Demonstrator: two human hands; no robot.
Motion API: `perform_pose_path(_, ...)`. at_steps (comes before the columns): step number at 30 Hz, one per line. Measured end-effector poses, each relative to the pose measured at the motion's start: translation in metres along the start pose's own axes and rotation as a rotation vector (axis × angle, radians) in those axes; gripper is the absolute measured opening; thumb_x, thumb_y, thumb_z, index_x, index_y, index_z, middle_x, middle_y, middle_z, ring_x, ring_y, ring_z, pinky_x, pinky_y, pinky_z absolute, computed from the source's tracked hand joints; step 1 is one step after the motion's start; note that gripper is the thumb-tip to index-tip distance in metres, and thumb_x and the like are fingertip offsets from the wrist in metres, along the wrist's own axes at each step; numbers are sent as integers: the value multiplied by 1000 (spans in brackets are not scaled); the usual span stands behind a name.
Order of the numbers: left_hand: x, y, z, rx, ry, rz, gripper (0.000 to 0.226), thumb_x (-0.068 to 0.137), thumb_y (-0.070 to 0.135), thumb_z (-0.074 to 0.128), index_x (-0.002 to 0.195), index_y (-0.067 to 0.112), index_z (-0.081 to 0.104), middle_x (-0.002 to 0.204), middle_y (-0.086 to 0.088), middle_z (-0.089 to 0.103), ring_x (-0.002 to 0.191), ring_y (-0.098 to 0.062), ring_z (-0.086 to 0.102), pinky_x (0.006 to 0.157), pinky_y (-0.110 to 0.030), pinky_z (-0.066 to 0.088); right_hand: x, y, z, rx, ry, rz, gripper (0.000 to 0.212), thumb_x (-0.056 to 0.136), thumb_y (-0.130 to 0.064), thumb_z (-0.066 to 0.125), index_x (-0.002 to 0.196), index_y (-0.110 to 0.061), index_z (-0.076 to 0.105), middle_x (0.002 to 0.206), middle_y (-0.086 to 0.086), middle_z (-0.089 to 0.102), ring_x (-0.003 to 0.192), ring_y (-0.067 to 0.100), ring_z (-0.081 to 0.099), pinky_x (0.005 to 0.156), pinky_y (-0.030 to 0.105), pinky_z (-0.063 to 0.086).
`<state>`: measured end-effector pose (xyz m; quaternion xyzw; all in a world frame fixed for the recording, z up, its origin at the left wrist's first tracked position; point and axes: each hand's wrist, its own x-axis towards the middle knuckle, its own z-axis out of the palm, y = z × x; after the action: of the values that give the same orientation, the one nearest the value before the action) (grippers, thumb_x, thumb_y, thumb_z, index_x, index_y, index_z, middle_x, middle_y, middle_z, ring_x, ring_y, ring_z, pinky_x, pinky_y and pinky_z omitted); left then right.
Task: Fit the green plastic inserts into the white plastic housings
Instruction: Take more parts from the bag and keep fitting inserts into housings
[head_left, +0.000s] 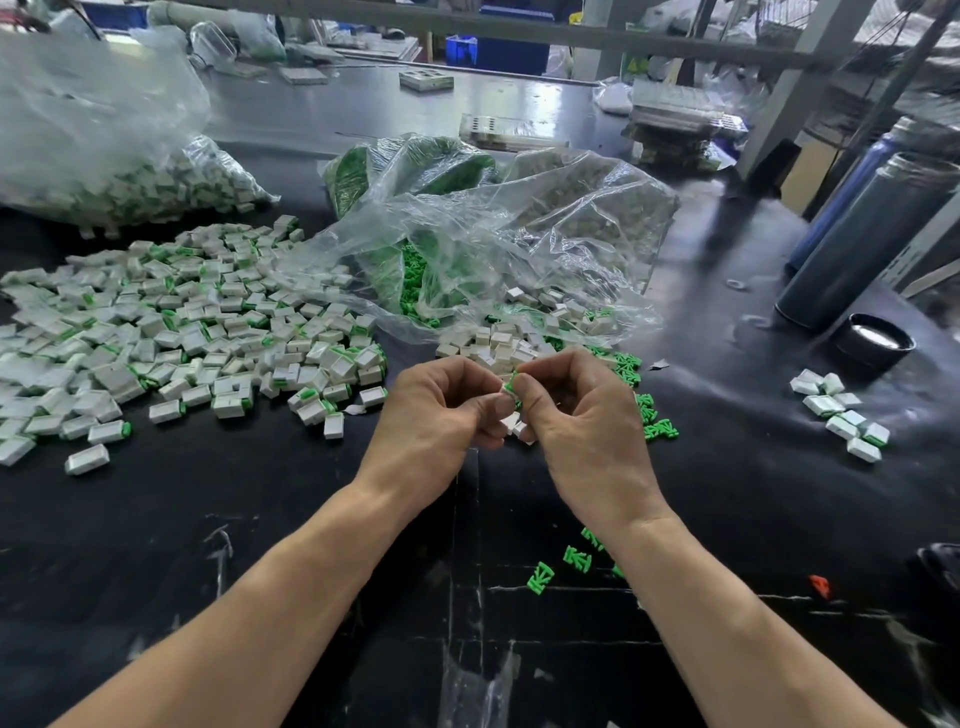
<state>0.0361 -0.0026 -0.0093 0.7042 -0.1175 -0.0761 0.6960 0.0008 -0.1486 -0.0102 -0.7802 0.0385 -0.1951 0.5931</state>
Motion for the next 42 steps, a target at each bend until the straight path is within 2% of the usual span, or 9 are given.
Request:
perform_pose_path(5,-2,2,-2,35,17,8,5,88,-1,74,88,-1,70,72,-11,70,64,-19,67,65,-29,61,0,0,-5,17,-64,8,15,95,-14,75,89,-27,71,83,-2,75,74,20,70,73,47,61)
perform_pose_path(11,-2,5,-6,135,-7,49,7,86,-8,73,84,-2,70,66,-8,67,60,-14,61,60,-27,57,0,-2,-8,26,-146,35,19,94,-11,76,83,-27,72,80,-1,73,71,15,69,66,26,57)
perform_pose_path(15,-2,2,-6,124,5,37,10,87,-7,73,82,2,70,66,-5,68,58,-13,63,59,-26,58,-1,0,-6,66,-114,61,16,94,-10,76,83,-22,73,80,3,74,71,19,71,69,36,62)
perform_pose_path(23,1,-3,-5,69,51,12,16,88,-6,72,80,8,71,67,-3,70,59,-13,65,59,-25,57,-5,2,1,176,-80,89,12,95,-9,74,85,-14,71,86,9,76,77,24,75,75,40,65)
perform_pose_path(27,1,1,-9,148,34,85,22,89,-8,70,83,12,72,71,5,70,64,-6,64,61,-22,56,-5,-3,-1,285,-111,165,12,98,-14,72,87,-11,71,82,9,73,71,19,70,68,30,61)
perform_pose_path(32,0,9,-6,204,27,171,18,86,4,79,83,20,72,74,9,69,67,-3,58,66,-18,50,-1,-8,2,440,-117,302,29,104,-33,59,92,-7,65,81,13,68,62,22,59,47,31,49)
perform_pose_path(35,-2,9,-2,227,47,178,16,84,10,82,84,24,73,79,12,66,70,-14,58,70,-30,51,-2,-10,5,423,-153,390,49,105,-53,48,79,-15,65,72,12,65,47,19,50,36,23,33)
perform_pose_path(37,-2,9,0,239,53,178,16,83,13,83,84,25,73,86,7,66,76,-28,60,78,-40,52,-4,-11,8,383,-167,438,62,104,-62,43,67,-18,68,67,12,65,42,17,48,34,18,30)
perform_pose_path(42,-4,7,4,157,5,139,12,87,10,80,88,19,72,84,-20,69,81,-48,62,82,-58,53,-7,-15,11,291,-152,424,75,108,-61,33,53,-24,70,58,9,61,38,16,45,37,18,28)
